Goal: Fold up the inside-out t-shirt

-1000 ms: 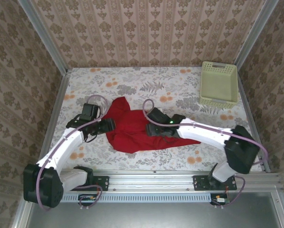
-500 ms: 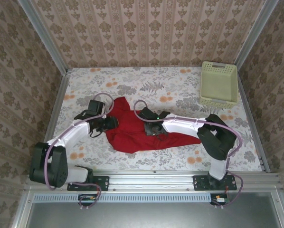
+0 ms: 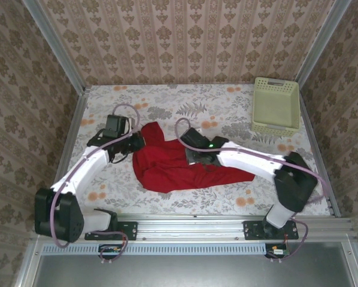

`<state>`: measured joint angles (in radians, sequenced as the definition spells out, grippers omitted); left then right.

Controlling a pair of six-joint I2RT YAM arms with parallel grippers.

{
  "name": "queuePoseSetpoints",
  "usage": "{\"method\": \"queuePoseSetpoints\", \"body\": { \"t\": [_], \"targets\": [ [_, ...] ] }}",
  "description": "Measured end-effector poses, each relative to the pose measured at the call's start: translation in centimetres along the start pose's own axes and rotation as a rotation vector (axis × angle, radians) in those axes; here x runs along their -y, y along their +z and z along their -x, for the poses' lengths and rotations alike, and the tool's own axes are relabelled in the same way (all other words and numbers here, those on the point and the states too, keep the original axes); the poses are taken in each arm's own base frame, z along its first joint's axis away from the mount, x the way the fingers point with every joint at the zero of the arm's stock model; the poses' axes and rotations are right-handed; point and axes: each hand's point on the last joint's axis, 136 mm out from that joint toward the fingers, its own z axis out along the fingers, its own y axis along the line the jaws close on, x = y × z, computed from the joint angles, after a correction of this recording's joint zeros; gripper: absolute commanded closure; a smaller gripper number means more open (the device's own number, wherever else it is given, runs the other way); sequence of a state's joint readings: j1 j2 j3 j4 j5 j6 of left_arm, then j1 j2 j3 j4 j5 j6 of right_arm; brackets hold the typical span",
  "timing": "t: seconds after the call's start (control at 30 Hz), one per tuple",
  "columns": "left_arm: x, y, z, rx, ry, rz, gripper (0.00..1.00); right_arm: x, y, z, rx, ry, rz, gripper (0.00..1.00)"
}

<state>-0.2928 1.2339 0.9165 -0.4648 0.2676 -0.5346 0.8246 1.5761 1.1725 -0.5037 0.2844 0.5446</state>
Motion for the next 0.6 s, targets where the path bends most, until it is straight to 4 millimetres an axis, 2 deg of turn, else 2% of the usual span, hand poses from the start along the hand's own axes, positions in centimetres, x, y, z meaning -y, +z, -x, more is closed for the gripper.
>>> {"method": "queuePoseSetpoints", "body": {
  "t": [0.07, 0.13, 0.27, 0.4, 0.5, 0.6],
  "targets": [
    [1.1, -2.1, 1.0, 0.051, 0.018, -0.021, 1.0, 0.2, -3.4, 1.6, 0.082, 0.017, 0.049, 1.0],
    [2.0, -4.1, 1.7, 0.1, 0.034, -0.042, 1.0, 0.8, -6.5, 2.3, 0.148, 0.028, 0.09, 1.0],
    [2.9, -7.5, 1.4, 0.155, 0.055, -0.073, 1.0, 2.3, -11.3, 2.2, 0.233, 0.041, 0.147, 1.0],
    [3.5, -9.5, 0.6, 0.178, 0.071, -0.103, 1.0, 3.1, -15.1, 1.7, 0.293, 0.047, 0.222, 1.0],
    [4.1, -9.0, 0.1, 0.144, 0.08, -0.13, 1.0, 3.5, -16.4, 1.5, 0.317, 0.056, 0.25, 1.0],
    [4.0, -5.9, -0.2, 0.053, 0.079, -0.106, 1.0, 4.3, -14.6, 1.3, 0.276, 0.067, 0.202, 1.0]
  ]
}}
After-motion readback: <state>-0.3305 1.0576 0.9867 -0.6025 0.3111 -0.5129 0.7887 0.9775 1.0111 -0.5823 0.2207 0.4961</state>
